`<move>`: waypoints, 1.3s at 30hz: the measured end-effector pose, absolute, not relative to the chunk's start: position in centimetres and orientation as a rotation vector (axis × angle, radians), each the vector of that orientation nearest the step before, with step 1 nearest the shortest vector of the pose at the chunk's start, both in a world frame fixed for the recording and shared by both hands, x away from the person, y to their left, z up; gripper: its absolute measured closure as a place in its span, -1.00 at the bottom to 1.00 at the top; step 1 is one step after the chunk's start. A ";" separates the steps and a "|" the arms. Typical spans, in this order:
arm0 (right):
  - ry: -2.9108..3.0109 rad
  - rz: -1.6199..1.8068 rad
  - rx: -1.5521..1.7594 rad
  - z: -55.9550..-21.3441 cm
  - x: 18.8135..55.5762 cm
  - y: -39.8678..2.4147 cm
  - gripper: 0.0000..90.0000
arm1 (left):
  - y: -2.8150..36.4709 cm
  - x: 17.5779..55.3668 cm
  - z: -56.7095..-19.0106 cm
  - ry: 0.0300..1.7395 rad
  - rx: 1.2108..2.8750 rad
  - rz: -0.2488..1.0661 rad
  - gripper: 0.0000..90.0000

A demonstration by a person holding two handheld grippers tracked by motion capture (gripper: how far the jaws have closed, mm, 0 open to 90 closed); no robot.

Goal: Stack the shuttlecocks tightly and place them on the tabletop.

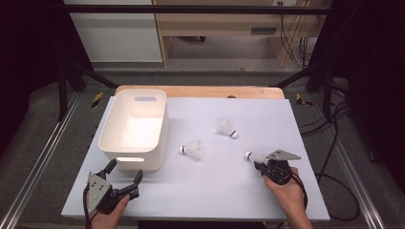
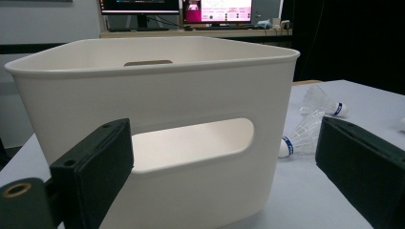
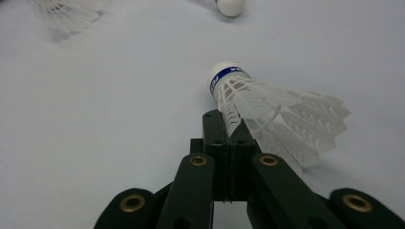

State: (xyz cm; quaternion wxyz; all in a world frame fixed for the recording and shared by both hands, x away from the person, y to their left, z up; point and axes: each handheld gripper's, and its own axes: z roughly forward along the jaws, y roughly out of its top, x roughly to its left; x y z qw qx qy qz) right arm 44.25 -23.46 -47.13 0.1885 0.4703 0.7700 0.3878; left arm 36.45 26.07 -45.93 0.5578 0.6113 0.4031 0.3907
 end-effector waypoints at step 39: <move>2.449 1.285 0.889 -46.7 49.8 -10.4 1.00 | 25.9 36.6 -46.0 0.947 1.429 0.910 -0.88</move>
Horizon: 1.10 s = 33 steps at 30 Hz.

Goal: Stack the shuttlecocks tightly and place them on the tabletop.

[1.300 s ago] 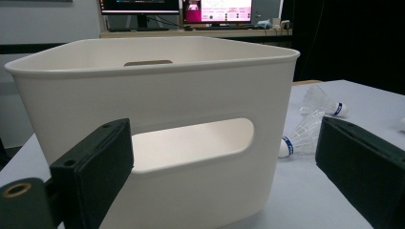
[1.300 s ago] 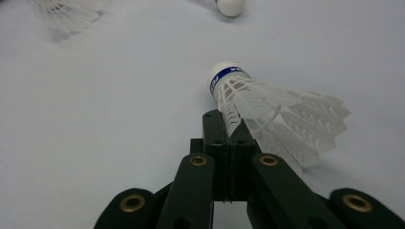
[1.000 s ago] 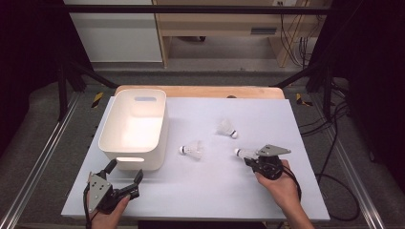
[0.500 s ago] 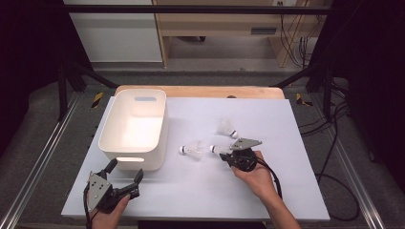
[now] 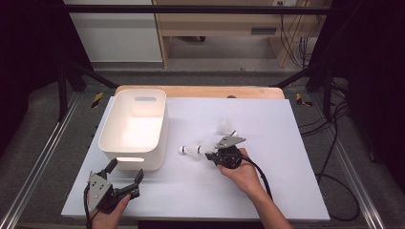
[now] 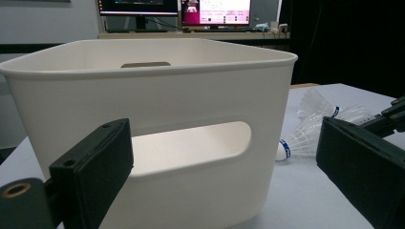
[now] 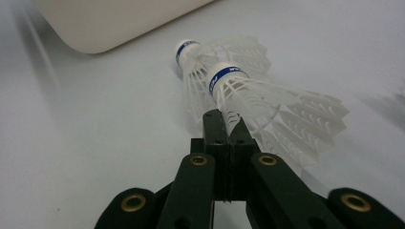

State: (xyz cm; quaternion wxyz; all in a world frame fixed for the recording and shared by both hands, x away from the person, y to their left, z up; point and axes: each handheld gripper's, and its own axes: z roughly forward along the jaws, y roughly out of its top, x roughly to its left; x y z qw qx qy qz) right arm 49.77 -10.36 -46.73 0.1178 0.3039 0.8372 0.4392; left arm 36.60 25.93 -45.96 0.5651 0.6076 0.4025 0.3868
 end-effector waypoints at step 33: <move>2.520 1.273 0.770 -47.6 51.0 -7.8 1.00 | 25.7 36.6 -45.9 0.940 1.431 0.902 -0.88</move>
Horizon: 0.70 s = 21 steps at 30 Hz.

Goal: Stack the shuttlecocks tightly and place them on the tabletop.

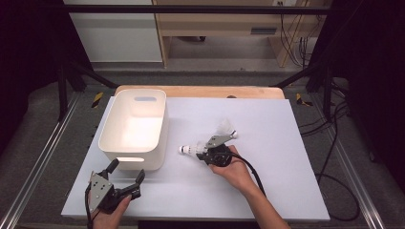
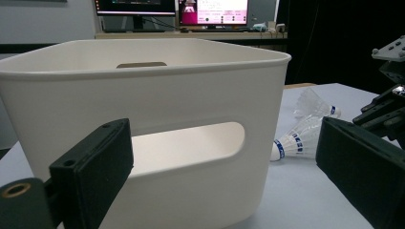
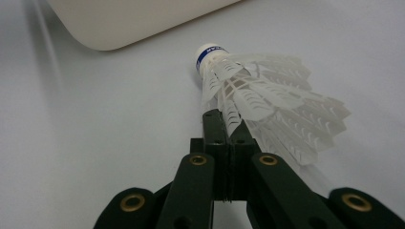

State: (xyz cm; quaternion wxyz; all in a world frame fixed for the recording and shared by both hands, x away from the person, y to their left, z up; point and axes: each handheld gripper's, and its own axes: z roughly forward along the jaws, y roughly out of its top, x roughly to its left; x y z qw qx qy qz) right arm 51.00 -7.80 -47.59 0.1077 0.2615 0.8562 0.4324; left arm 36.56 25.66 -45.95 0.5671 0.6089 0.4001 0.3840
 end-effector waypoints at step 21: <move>2.533 1.207 0.796 -47.3 49.9 -8.0 0.43 | 25.7 36.6 -45.9 0.940 1.429 0.901 -0.88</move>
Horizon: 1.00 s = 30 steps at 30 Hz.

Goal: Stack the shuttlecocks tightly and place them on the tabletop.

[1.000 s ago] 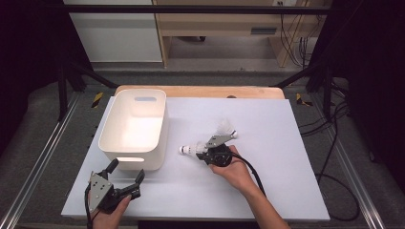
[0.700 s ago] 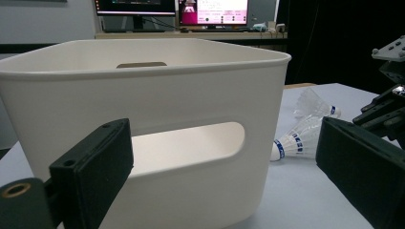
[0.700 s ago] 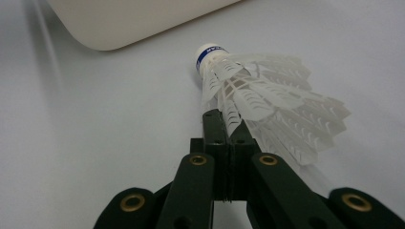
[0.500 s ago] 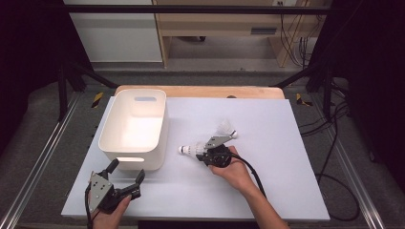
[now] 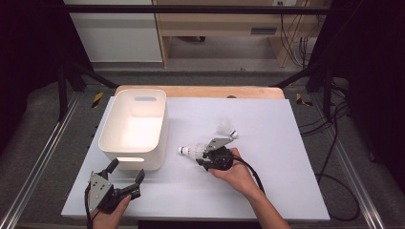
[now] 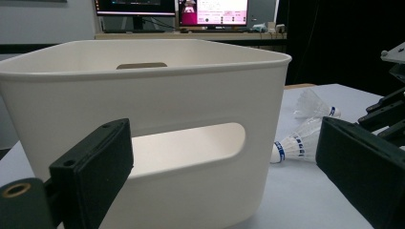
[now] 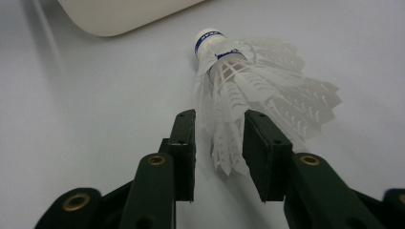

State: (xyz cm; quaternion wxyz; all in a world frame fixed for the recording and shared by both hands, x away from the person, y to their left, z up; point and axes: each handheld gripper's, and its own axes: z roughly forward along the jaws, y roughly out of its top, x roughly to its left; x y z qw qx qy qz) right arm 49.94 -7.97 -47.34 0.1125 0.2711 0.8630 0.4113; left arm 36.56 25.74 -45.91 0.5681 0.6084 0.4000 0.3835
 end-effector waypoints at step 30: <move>2.505 1.170 0.858 -46.4 49.3 -9.2 -0.10 | 25.8 36.6 -45.9 0.939 1.430 0.903 -0.88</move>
